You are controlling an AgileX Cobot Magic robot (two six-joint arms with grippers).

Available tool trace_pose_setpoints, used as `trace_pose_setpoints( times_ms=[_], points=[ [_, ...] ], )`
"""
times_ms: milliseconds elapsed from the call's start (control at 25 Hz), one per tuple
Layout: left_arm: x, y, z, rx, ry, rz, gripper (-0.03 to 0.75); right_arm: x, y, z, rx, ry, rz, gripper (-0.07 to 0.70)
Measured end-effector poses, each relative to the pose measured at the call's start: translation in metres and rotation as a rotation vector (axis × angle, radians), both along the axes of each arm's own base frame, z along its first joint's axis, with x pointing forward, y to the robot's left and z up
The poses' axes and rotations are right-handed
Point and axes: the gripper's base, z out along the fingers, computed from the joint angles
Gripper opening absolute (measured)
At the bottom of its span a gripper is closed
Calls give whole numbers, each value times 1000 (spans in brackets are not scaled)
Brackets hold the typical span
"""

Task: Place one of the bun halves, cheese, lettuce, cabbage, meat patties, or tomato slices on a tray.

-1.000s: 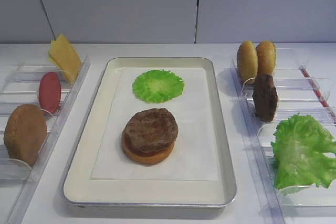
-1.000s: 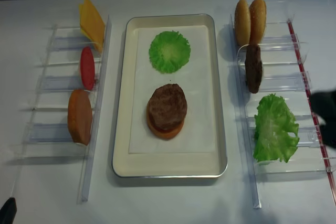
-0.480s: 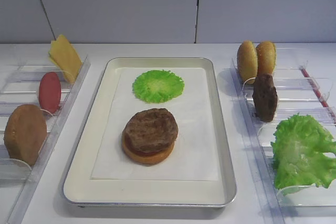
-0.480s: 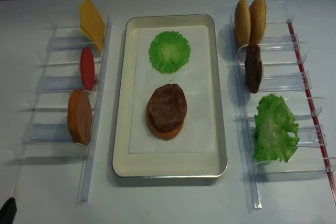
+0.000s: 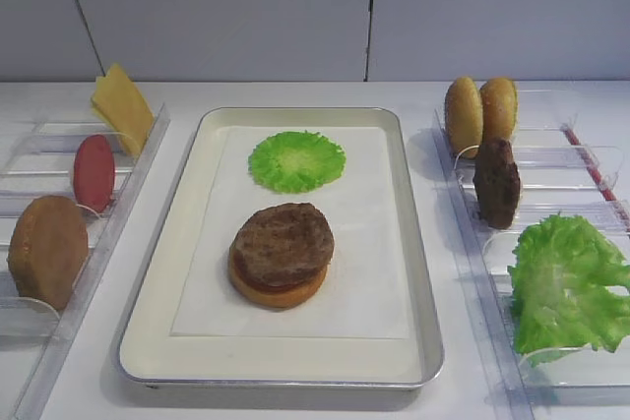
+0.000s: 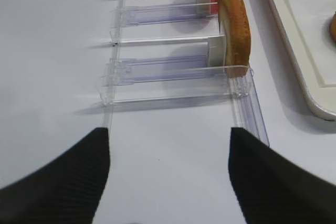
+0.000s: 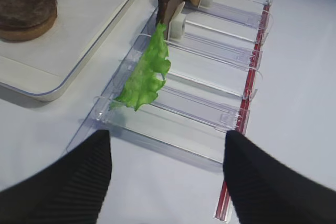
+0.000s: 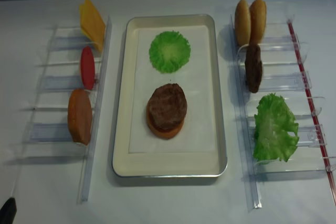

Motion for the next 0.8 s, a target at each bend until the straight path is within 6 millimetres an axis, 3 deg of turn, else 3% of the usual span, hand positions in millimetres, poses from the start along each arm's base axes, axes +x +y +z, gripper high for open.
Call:
trace_pose_setpoints(
  times_ms=[800],
  points=[
    [0,0,0,0,0,0,471,4,-6,-4,-42,-10,-55,492]
  ],
)
